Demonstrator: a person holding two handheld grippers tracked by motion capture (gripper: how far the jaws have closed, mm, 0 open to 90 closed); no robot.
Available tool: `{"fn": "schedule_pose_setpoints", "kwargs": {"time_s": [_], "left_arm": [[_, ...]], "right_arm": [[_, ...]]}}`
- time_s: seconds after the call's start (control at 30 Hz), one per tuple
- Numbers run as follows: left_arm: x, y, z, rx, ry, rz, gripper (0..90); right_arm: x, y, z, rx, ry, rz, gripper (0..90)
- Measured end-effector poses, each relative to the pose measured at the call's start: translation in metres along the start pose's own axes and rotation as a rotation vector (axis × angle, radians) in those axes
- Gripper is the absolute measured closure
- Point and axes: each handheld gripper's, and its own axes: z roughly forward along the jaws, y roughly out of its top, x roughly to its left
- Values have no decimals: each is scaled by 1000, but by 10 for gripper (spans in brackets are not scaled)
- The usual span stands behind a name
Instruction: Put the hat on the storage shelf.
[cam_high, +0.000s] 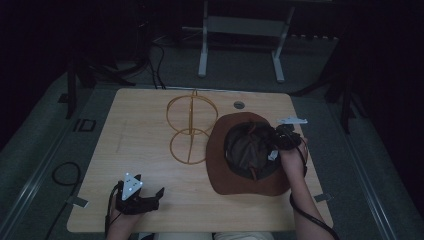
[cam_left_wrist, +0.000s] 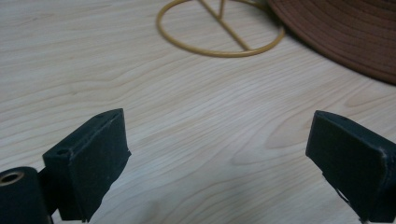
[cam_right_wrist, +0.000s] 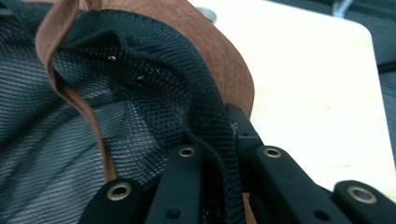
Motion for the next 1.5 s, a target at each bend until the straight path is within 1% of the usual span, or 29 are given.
{"fn": "schedule_pose_setpoints", "kwargs": {"time_s": [0.03, 0.1, 0.17, 0.2, 0.27, 0.3, 0.43, 0.57, 0.73, 0.9, 0.93, 1.03, 1.1, 1.2, 1.3, 1.33, 1.4, 1.43, 1.47, 1.5], "left_arm": [[-10, 6, 2, 4, -21, 18, 67], [-16, 10, 3, 6, -53, 26, 67], [-23, 16, 5, 20, -82, 45, 67], [-27, 20, 5, 20, -99, 48, 67], [-34, 27, 4, 9, -125, 53, 67], [-38, 32, 4, 9, -131, 63, 67], [-52, 52, 8, 7, -135, 94, 67], [-63, 71, 17, 4, -141, 129, 67], [-75, 88, 30, -3, -143, 158, 67], [-85, 100, 46, 6, -168, 160, 67], [-88, 102, 49, 5, -180, 159, 67], [-97, 110, 55, 1, -200, 160, 67], [-104, 116, 59, -4, -216, 161, 67], [-114, 127, 67, 0, -210, 173, 67], [-124, 139, 76, 3, -200, 175, 67], [-126, 143, 80, 0, -204, 177, 67], [-132, 150, 86, 5, -190, 181, 68], [-135, 154, 90, 9, -192, 183, 68], [-139, 157, 93, 20, -186, 196, 74], [-142, 160, 98, 29, -164, 212, 77]], "right_arm": [[1, 1, -9, -20, 10, -6, 855], [1, 1, -15, -37, 17, -1, 856], [-1, 0, -20, -54, 40, 22, 856], [-1, 0, -22, -57, 45, 25, 856], [-2, -1, -26, -70, 48, 31, 857], [-1, -1, -28, -72, 48, 31, 857], [0, -1, -35, -84, 46, 30, 856], [2, -2, -40, -88, 43, 17, 856], [4, -3, -44, -100, 51, 23, 856], [7, -6, -49, -103, 50, 18, 856], [8, -7, -50, -104, 50, 16, 856], [11, -8, -53, -102, 43, 2, 855], [11, -10, -54, -101, 49, 5, 855], [12, -13, -56, -98, 47, 3, 855], [13, -14, -58, -98, 42, -5, 855], [13, -15, -59, -97, 43, -4, 855], [13, -15, -59, -99, 47, -3, 855], [13, -15, -60, -97, 48, -4, 854], [13, -16, -61, -98, 46, -6, 854], [14, -16, -61, -99, 50, -5, 854]]}}
